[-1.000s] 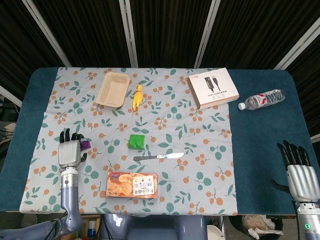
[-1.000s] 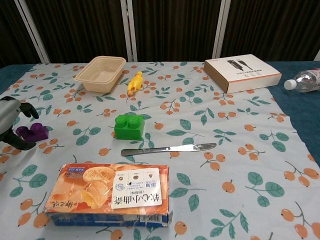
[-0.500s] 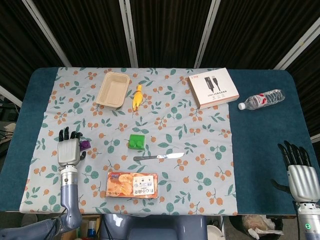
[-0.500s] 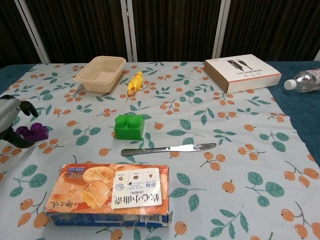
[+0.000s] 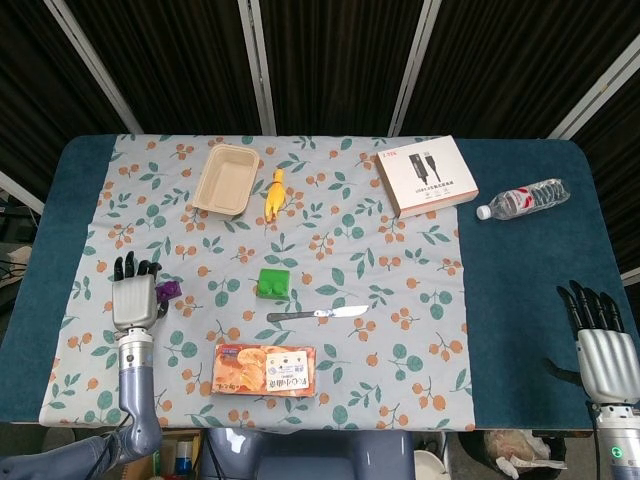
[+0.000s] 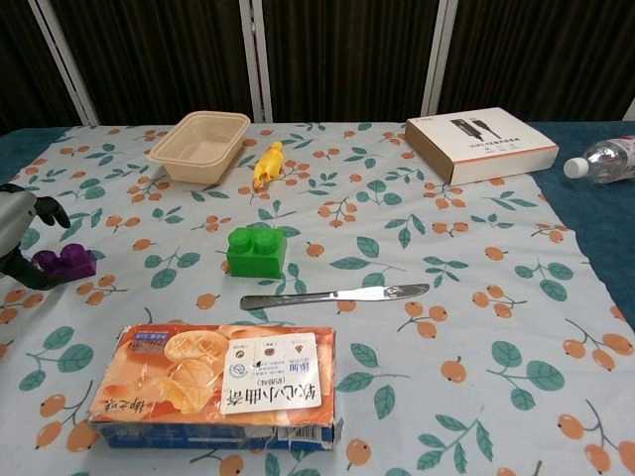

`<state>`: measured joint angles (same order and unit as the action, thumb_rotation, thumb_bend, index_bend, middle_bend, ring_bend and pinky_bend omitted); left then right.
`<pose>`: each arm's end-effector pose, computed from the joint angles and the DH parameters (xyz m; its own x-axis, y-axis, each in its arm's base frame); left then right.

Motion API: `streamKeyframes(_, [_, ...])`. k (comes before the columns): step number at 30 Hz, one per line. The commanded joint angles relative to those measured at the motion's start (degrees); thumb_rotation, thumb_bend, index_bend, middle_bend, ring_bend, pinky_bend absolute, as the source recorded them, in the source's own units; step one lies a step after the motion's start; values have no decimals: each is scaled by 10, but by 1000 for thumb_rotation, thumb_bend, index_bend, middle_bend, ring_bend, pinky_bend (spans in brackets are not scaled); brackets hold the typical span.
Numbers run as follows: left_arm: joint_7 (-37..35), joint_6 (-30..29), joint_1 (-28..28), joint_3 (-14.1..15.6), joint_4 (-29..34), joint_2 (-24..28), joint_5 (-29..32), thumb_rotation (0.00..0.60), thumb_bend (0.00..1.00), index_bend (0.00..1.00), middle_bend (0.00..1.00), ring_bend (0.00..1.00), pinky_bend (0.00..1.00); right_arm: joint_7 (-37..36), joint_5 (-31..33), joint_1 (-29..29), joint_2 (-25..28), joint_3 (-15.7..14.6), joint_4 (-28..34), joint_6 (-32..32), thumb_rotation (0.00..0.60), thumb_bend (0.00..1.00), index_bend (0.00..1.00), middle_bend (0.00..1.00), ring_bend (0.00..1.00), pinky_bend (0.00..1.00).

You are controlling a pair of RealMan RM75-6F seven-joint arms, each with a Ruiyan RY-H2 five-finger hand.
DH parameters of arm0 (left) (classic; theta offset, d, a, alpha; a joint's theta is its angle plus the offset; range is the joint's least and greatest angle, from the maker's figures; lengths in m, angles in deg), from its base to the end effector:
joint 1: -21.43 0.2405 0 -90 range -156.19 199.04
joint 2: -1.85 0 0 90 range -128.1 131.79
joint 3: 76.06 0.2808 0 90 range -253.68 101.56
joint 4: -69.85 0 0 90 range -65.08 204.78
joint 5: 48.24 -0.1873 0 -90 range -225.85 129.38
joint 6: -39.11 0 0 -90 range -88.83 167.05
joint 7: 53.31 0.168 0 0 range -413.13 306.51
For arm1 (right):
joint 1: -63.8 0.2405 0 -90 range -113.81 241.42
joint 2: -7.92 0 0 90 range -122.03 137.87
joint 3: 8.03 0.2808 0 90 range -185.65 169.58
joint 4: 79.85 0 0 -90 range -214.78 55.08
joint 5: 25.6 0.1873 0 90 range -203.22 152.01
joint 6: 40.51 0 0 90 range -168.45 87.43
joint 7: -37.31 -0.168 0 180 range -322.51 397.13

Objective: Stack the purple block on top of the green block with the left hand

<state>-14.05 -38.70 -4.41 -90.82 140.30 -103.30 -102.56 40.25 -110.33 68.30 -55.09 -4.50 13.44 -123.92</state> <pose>-0.2787 0.3286 -0.0092 0.5503 0.1106 0.8276 0.8003 0.2130 -0.5605 -0.3274 -0.2049 0.1944 0.4415 -0.0229 0.8970 -0.8969 0.0150 0.4419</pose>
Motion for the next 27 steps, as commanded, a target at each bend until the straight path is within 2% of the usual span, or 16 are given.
streamKeyframes(1, [10, -1, -2, -2, 7, 7, 0, 600, 277, 281, 223, 38, 0, 2, 1, 0, 0, 0, 1, 1, 600, 81, 76, 9, 0, 0])
streamKeyframes(27, [27, 9, -7, -1, -2, 4, 9, 600, 278, 275, 218, 38, 0, -1, 3, 1, 1, 1, 2, 3, 600, 82, 76, 9, 0, 0])
